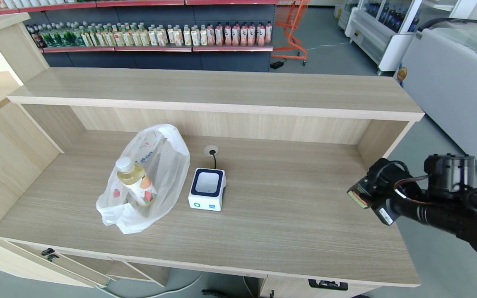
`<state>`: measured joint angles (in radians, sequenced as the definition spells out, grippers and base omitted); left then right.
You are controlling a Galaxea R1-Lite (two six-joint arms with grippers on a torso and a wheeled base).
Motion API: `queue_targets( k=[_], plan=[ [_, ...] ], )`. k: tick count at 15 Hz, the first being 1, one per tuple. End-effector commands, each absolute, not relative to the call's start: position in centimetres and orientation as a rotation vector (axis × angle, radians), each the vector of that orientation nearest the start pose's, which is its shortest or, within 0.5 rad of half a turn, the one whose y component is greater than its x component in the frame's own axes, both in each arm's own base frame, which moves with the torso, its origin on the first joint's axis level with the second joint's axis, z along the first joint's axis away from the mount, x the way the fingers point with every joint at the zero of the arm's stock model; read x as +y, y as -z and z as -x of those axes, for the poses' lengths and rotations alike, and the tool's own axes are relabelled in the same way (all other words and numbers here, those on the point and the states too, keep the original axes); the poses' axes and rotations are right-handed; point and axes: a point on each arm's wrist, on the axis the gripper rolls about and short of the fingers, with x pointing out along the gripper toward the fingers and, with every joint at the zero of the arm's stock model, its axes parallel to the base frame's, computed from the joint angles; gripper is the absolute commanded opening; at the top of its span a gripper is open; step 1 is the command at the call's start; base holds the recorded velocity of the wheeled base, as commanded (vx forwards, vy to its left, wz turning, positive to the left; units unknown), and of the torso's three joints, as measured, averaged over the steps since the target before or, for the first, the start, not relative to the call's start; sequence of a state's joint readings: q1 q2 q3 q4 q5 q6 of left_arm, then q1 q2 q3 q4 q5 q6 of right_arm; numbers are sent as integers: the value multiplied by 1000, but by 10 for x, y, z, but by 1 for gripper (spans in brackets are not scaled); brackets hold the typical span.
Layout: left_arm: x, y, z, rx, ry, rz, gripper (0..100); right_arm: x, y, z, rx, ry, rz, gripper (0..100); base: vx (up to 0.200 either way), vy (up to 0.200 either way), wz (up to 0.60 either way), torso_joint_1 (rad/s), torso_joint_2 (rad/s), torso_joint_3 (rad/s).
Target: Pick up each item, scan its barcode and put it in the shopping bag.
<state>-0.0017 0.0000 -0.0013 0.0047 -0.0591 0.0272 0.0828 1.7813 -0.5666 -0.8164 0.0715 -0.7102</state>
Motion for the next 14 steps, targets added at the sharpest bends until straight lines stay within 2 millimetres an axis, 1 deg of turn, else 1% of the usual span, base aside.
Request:
queue_targets(
  k=[1,2,3,4,5,6,7,8,9,10,11,12,14],
  plan=[
    [-1,-75,23,2,60,-28,100,9,-144,-261,116,-169,849,0,0,0,0,0,0,0],
    [-1,-75,23,4,60,-27,100,10,-149,-260,66,-162,891,0,0,0,0,0,0,0],
    [-1,-75,23,4,60,-27,100,16,-157,-256,-99,-267,1029,0,0,0,0,0,0,0],
    [-1,-75,23,4,61,-27,100,17,-162,-254,-257,-410,1168,0,0,0,0,0,0,0],
    [-1,-75,23,4,61,-27,100,18,-163,-252,-439,-554,1324,0,0,0,0,0,0,0],
    [-1,-75,23,4,61,-27,100,20,-163,-249,-606,-658,1429,0,0,0,0,0,0,0],
    [-1,-75,23,4,60,-27,100,21,-163,-248,-632,-672,1442,0,0,0,0,0,0,0],
    [-1,-75,23,4,61,-27,100,36,-160,-244,-819,-779,1544,0,0,0,0,0,0,0],
    [-1,-75,23,2,61,-28,100,51,-155,-239,-935,-842,1606,0,0,0,0,0,0,0],
    [-1,-75,23,4,60,-27,100,67,-147,-232,-1040,-960,1602,0,0,0,0,0,0,0],
    [-1,-75,23,4,61,-27,100,70,-141,-230,-1052,-1002,1614,0,0,0,0,0,0,0],
    [-1,-75,23,4,60,-27,100,74,-138,-228,-1104,-1013,1665,0,0,0,0,0,0,0],
    [-1,-75,23,4,61,-27,100,81,-138,-224,-1252,-997,1722,0,0,0,0,0,0,0]
  ],
)
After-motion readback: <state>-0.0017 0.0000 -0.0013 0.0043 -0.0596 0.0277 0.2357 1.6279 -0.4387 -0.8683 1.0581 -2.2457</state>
